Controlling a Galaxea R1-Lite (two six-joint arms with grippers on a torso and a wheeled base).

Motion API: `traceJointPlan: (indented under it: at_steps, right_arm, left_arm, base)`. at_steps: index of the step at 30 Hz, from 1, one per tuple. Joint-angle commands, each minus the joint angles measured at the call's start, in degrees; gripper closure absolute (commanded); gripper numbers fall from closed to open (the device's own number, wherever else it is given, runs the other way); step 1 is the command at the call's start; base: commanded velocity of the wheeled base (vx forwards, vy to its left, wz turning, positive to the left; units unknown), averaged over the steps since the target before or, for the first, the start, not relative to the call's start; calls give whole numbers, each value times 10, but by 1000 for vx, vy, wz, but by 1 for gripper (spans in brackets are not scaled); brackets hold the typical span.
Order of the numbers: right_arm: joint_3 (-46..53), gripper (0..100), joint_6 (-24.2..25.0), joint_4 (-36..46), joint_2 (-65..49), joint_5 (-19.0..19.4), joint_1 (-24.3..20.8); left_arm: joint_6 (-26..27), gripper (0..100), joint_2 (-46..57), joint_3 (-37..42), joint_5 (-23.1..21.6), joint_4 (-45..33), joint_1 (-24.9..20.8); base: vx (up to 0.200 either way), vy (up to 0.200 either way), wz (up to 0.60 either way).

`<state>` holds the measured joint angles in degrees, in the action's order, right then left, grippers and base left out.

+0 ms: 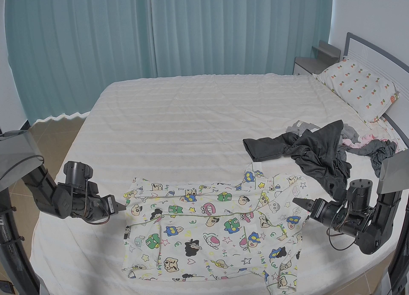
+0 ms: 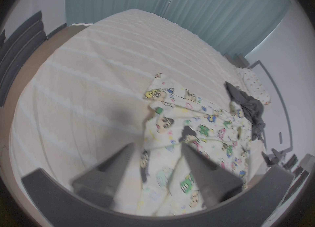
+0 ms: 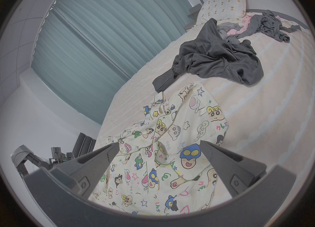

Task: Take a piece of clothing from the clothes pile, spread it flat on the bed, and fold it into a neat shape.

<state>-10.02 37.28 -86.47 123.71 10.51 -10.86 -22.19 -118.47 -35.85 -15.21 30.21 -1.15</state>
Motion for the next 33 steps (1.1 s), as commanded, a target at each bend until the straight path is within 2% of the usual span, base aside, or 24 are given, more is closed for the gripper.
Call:
traceJointPlan:
  at_steps: [1,5,8,9,10,13,19,29,33]
  right_arm:
    - [1,0,1,0,1,0,-5]
    - [4,0,1,-1,0,0,-10]
    - [4,0,1,-1,0,0,-10]
    - [4,0,1,-1,-1,0,-10]
    - [4,0,1,-1,-1,0,-10]
    - [4,0,1,-1,-3,0,-11]
    - [4,0,1,-1,-4,0,-11]
    - [4,0,1,-1,-3,0,-11]
    - [4,0,1,-1,-3,0,-11]
  left_arm:
    - [-15,0,93,96,-40,-1,-41]
    - [-37,0,88,136,-30,-1,-108]
    - [-65,0,85,137,-19,1,-132]
    - [-92,0,77,133,4,5,-156]
    - [-93,0,76,133,6,5,-157]
    - [-100,0,45,126,53,7,-186]
    - [-102,0,-3,126,93,39,-207]
    - [-143,0,-81,123,163,152,-256]
    - [-153,0,-80,125,165,151,-263]
  base:
    - [0,0,0]
    - [0,0,0]
    - [0,0,0]
    - [0,0,0]
    - [0,0,0]
    - [0,0,0]
    - [0,0,0]
    - [0,0,0]
    - [0,0,0]
